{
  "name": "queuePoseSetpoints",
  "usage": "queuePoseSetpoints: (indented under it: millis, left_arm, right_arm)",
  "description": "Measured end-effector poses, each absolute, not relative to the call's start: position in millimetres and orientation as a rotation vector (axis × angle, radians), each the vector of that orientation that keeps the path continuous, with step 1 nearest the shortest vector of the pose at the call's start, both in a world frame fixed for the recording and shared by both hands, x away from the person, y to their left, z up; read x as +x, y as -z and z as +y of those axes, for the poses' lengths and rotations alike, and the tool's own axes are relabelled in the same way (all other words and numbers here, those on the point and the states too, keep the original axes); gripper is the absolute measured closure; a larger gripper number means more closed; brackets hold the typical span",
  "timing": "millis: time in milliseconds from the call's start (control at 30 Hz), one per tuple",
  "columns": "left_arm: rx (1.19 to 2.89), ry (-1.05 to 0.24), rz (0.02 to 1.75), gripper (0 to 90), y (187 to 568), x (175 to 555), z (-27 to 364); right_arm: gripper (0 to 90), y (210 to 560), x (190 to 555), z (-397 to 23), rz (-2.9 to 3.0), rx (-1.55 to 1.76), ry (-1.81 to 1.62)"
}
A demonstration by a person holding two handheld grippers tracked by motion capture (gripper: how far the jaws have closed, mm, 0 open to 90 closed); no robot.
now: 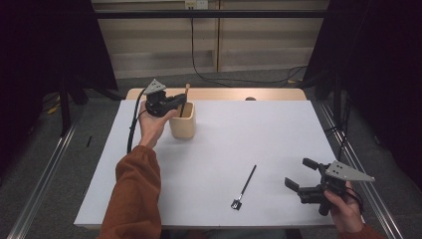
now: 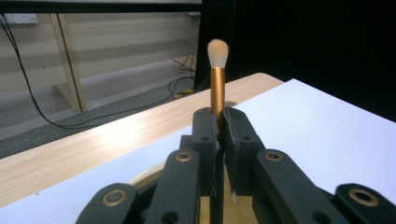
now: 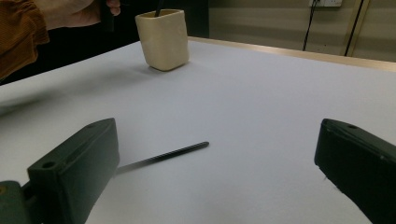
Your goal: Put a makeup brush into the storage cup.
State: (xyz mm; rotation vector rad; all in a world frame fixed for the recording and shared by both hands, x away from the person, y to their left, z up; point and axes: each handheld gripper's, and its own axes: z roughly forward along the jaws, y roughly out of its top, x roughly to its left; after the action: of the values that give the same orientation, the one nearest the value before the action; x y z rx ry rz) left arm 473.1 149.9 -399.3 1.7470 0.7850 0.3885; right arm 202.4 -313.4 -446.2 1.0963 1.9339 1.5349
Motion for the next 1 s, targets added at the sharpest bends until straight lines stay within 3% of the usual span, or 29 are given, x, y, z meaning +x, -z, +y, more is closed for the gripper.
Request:
queuePoseSetpoints:
  millis: [233,600,800,1000]
  left_arm:
    - [1.743,-0.378,0.849,63.8,402,475,151]
    - [1.716,-0.394,0.854,24.4,398,472,152]
    - [1.727,-0.401,0.823,10.4,392,465,151]
    - [1.687,-0.389,0.800,5.3,390,452,151]
  right_arm:
    - [0.0,446,202,-314,1.934,1.100,-1.534]
    - [0.0,446,201,-314,1.932,1.097,-1.533]
    - [0.0,446,202,-313,1.931,1.099,-1.529]
    - [0.0,446,202,-312,1.938,1.086,-1.531]
